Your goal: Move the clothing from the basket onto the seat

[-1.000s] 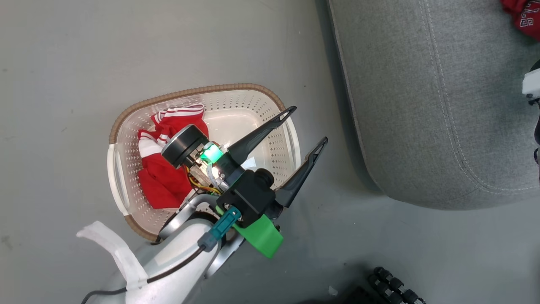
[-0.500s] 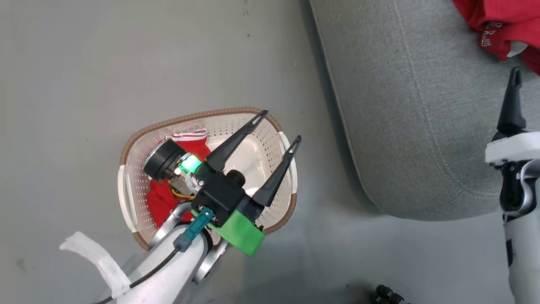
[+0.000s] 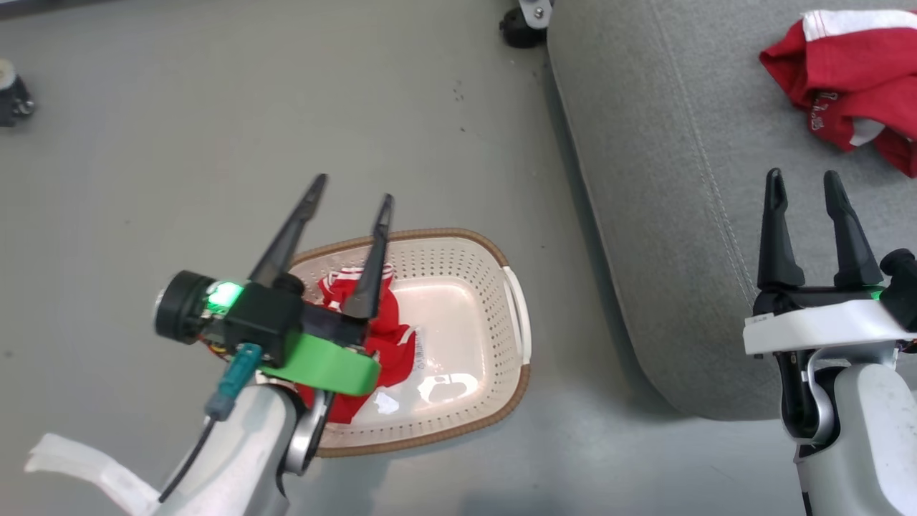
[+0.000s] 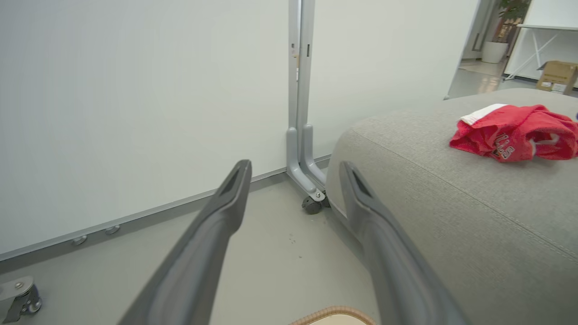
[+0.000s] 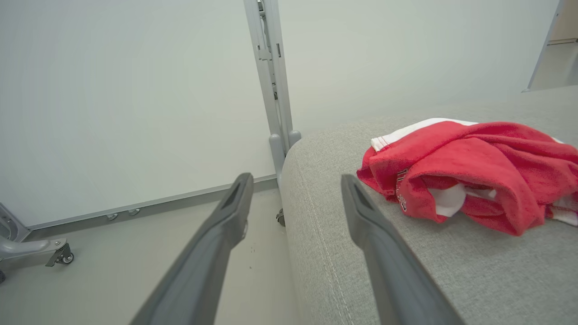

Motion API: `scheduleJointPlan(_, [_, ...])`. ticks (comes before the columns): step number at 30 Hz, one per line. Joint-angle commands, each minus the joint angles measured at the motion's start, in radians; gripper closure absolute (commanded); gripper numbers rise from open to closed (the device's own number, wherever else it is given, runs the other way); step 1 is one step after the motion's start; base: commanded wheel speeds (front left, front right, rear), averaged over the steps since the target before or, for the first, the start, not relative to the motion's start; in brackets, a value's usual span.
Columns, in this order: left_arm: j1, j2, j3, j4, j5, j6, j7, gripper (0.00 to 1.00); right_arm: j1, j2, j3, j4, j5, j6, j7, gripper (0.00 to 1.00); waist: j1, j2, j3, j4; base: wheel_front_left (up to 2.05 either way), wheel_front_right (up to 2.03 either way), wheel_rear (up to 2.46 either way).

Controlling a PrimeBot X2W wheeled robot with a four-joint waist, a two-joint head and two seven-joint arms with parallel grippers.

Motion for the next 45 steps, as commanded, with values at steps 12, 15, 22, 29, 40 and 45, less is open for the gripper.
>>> scheduleJointPlan(12, [0.155,-0.026,0.282,-0.045,0.002,0.033,-0.006,0.00,0.126,0.008,0.047,-0.154,-0.040,0.000,0.033,0.00,0.0000,0.0000,-0.107,0.127,0.00,0.00,0.00])
scheduleJointPlan(15, [0.199,-0.038,0.316,-0.035,0.003,0.014,-0.006,0.00,0.153,0.011,0.044,-0.175,-0.049,0.000,0.051,0.00,0.0000,0.0000,-0.130,0.140,0.00,0.00,0.00])
scheduleJointPlan(22, [0.286,-0.071,0.354,-0.010,0.028,-0.030,-0.006,0.00,0.218,0.014,0.050,-0.209,-0.067,0.000,0.097,0.00,0.0000,0.0000,-0.182,0.153,0.00,0.00,0.00])
scheduleJointPlan(29, [0.331,-0.106,0.373,0.022,0.051,-0.064,-0.006,0.00,0.267,0.017,0.060,-0.230,-0.072,0.000,0.130,0.00,0.0000,0.0000,-0.225,0.159,0.00,0.00,0.00])
scheduleJointPlan(40, [0.387,-0.140,0.410,0.060,0.092,-0.102,-0.006,0.00,0.321,0.026,0.072,-0.248,-0.078,0.000,0.159,0.00,0.0000,0.0000,-0.287,0.158,0.00,0.00,0.00])
scheduleJointPlan(45, [0.391,-0.150,0.424,0.082,0.104,-0.120,-0.006,0.00,0.330,0.027,0.073,-0.256,-0.081,0.000,0.167,0.00,0.0000,0.0000,-0.296,0.159,0.00,0.00,0.00])
